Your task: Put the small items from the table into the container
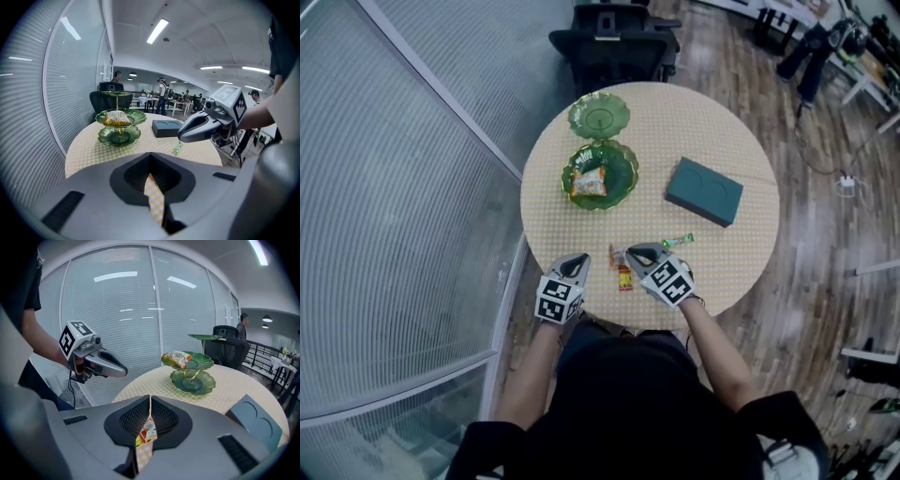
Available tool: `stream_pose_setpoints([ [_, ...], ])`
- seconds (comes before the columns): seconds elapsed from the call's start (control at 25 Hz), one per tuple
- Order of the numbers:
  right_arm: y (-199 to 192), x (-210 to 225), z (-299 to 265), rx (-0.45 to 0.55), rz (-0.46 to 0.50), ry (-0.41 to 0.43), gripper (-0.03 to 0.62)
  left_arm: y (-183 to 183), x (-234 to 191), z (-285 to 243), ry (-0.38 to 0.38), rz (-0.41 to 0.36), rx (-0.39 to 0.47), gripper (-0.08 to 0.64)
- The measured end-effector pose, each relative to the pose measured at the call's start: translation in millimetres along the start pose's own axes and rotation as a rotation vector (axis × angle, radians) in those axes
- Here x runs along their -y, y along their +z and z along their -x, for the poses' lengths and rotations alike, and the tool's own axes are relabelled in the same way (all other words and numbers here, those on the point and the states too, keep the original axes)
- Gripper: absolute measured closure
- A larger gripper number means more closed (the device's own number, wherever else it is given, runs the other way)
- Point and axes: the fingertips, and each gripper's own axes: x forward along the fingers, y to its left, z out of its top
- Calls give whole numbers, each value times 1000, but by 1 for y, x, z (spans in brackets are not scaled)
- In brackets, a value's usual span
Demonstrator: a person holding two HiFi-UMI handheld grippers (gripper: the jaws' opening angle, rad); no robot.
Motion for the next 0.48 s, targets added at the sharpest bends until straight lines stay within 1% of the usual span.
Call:
stream_pose_setpoints([
  [0.24,6,-2,2,-4,11,-10,563,5,-11,14,34,-2,22,558],
  [0.48,6,-3,4,-7,16,-21,563,5,-13,17,33,-7,31,558],
])
